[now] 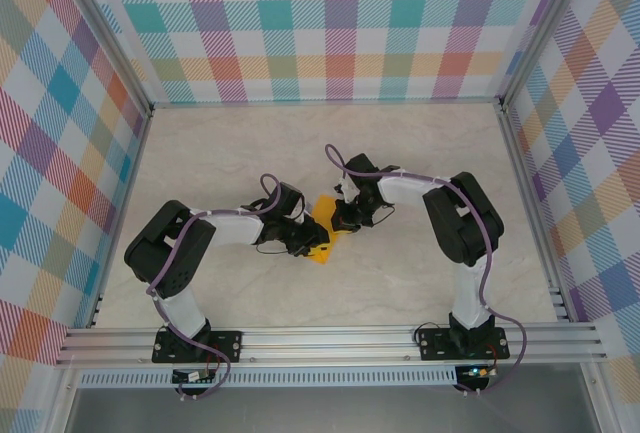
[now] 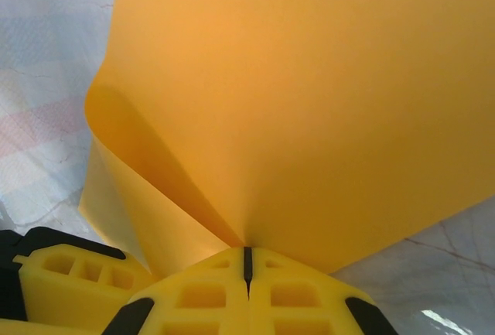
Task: Fold a paper plane with a square sheet of paper (pick it up from the middle)
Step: Fold the triangle a second time at the center of the table.
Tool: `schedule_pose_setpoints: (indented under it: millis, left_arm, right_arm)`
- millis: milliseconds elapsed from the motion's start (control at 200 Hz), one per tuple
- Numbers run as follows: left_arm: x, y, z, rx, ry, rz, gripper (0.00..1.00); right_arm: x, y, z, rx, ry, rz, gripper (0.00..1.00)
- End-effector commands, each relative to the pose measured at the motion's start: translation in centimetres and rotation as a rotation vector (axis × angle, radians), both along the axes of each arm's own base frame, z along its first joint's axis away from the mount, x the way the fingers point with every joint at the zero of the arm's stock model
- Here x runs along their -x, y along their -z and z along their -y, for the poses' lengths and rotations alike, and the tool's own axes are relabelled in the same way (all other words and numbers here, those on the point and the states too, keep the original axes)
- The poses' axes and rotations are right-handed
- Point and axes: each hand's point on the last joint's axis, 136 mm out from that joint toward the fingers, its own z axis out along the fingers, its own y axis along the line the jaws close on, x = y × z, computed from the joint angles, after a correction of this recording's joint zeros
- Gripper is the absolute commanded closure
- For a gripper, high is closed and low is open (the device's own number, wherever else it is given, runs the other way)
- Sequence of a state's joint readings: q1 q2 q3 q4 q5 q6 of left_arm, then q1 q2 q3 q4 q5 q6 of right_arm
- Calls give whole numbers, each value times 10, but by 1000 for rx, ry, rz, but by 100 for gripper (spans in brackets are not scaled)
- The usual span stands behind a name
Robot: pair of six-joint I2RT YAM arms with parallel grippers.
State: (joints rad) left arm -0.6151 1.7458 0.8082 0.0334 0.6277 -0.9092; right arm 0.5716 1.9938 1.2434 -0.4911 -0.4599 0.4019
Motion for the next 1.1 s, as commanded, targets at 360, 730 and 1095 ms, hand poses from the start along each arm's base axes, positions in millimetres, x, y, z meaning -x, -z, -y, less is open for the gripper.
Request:
schedule_pose_setpoints:
  millis: [360, 730, 1095]
  left_arm:
    - [12, 15, -1, -30, 8, -45, 78]
    - [14, 18, -1, -36, 10, -53, 78]
    - [15, 24, -5, -63, 4, -67, 81]
  right_arm:
    - [-2, 6, -4, 13, -27, 1, 98]
    - [-4, 8, -4, 21, -27, -1, 98]
    - [-4, 10, -3, 30, -25, -4, 97]
